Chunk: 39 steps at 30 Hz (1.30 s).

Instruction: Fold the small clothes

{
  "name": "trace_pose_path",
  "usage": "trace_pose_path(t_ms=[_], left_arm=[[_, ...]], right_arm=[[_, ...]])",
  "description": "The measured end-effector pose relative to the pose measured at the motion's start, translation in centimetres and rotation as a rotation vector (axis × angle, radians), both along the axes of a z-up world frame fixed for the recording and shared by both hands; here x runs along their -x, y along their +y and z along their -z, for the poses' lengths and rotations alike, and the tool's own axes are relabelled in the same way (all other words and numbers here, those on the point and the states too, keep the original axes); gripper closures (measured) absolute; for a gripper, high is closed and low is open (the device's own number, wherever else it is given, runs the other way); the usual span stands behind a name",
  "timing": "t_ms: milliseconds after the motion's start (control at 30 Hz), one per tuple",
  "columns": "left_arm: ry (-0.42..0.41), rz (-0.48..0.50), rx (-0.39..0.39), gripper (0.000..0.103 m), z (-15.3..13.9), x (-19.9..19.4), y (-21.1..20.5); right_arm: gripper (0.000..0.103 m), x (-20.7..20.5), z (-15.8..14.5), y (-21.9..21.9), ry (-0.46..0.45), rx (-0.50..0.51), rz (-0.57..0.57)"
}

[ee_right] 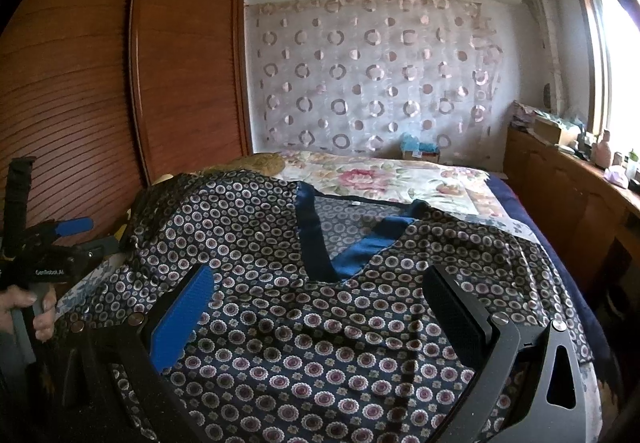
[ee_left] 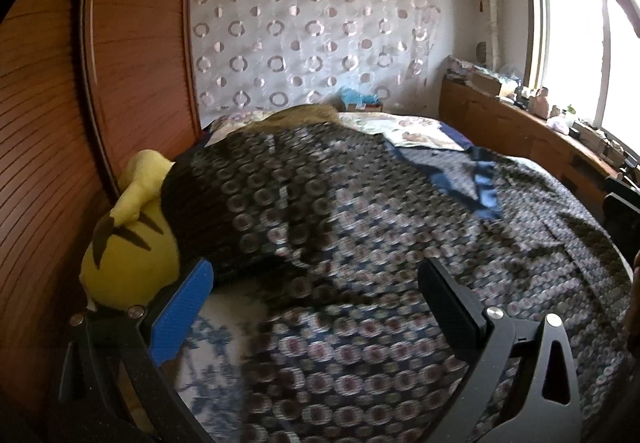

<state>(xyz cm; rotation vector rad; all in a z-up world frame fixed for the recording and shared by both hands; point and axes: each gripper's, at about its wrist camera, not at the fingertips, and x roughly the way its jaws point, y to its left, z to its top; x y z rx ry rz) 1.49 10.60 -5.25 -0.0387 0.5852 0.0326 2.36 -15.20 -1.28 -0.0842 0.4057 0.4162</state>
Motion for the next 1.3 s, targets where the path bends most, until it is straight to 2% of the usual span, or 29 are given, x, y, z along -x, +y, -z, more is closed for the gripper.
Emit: trace_pose_path(t_ms=[133, 200, 400, 567, 633, 733, 767, 800, 833, 867, 900, 1067, 1200, 1300], left_arm=[[0.027, -0.020, 0.030, 0.009, 0.6, 0.0, 2.5], [0.040, -0.023, 0.039, 0.018, 1.0, 0.1, 3.4], [0.132, -0.039, 0.036, 0.035, 2.8, -1.7, 5.7], [0.196, -0.038, -0.002, 0.037, 3.8, -3.5, 6.3], [0.223, -0.040, -0.019, 0.041, 4.0, -4.4, 6.5], [0.240, -0.042, -0.022, 0.049, 3.9, -5.4, 7.2], [0.245, -0.042, -0.019, 0.055, 3.9, -5.7, 7.5], [0.252, -0.040, -0.017, 0.069, 4.0, -5.9, 7.7], [0.252, -0.034, -0.010, 0.077, 3.9, -6.0, 7.9], [0.249, -0.024, 0.002, 0.089, 3.8, -6.0, 8.1], [0.239, -0.022, 0.011, 0.095, 3.5, -6.0, 8.3], [0.139, -0.005, 0.069, 0.100, 0.7, -5.6, 8.3], [0.055, 0.045, 0.050, 0.100, -2.5, -5.6, 6.5], [0.031, 0.096, 0.031, 0.100, -3.8, -6.1, 4.5]], right_arm=[[0.000, -0.6, -0.2, 0.6, -0.006, 0.019, -0.012], [0.000, -0.8, -0.4, 0.9, -0.006, 0.023, -0.022], [0.000, -1.1, 0.1, 1.5, 0.003, 0.052, -0.046], [0.000, -1.8, 0.4, 1.1, 0.033, 0.068, -0.057], [0.000, -2.0, 0.4, 1.0, 0.045, 0.077, -0.062], [0.000, -2.5, 0.5, 1.2, 0.064, 0.094, -0.072], [0.000, -2.7, 0.5, 1.2, 0.073, 0.094, -0.078], [0.000, -3.0, 0.5, 1.4, 0.076, 0.099, -0.083], [0.000, -3.1, 0.4, 1.5, 0.078, 0.103, -0.086], [0.000, -3.1, 0.4, 1.6, 0.080, 0.106, -0.089], [0.000, -3.1, 0.5, 1.8, 0.081, 0.112, -0.091], [0.000, -3.2, 0.8, 2.1, 0.093, 0.126, -0.098], [0.000, -3.0, 0.7, 1.8, 0.102, 0.132, -0.096], [0.000, -2.7, 0.7, 1.4, 0.104, 0.145, -0.091]])
